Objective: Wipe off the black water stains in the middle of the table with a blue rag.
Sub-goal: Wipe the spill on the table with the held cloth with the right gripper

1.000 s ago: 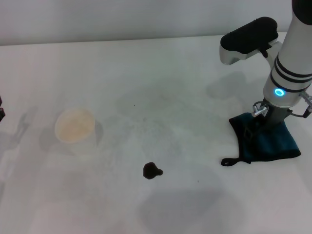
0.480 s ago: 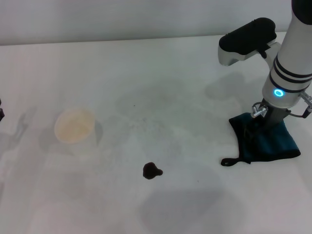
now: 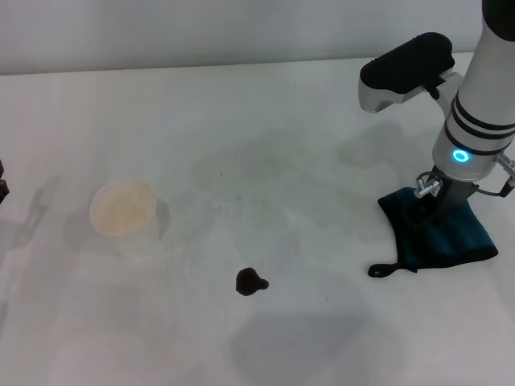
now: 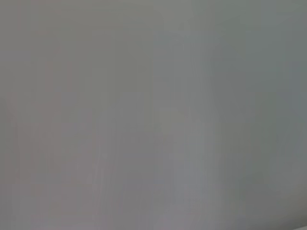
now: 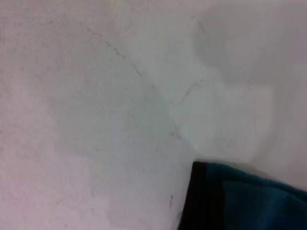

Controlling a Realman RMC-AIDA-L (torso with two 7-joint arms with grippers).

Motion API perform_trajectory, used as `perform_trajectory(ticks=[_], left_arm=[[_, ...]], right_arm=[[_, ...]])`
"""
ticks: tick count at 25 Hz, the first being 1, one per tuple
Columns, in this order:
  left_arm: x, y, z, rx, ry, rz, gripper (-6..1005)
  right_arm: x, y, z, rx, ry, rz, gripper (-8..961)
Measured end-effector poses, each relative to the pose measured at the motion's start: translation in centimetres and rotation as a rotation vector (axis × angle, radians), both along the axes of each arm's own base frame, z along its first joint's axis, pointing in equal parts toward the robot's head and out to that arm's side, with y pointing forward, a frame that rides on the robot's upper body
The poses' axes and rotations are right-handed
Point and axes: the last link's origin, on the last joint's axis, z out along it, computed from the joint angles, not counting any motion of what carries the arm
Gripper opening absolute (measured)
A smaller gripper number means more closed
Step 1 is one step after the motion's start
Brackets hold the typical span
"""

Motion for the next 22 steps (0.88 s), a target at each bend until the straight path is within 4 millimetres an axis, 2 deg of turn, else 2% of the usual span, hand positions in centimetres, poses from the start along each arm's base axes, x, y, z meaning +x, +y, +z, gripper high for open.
perform_trajectory(ticks=[5,16,22], left_arm=[[0.00,-0.05,-0.03,0.000,-0.002,0.001,876],[0.02,-0.05,0.00,0.001,-0.002,-0.001,875],[0.03,-0.05,0.06,0.003,-0.001,-0.004,875]], right_arm=[[0.20,0.04,0.03,0.005,-0.002,0.003,164],[0.47,0.05,0.12,0.003,-0.004,0.009,84],[-0.21,-0.10,-0.08,-0.023,0.005,0.035,68]])
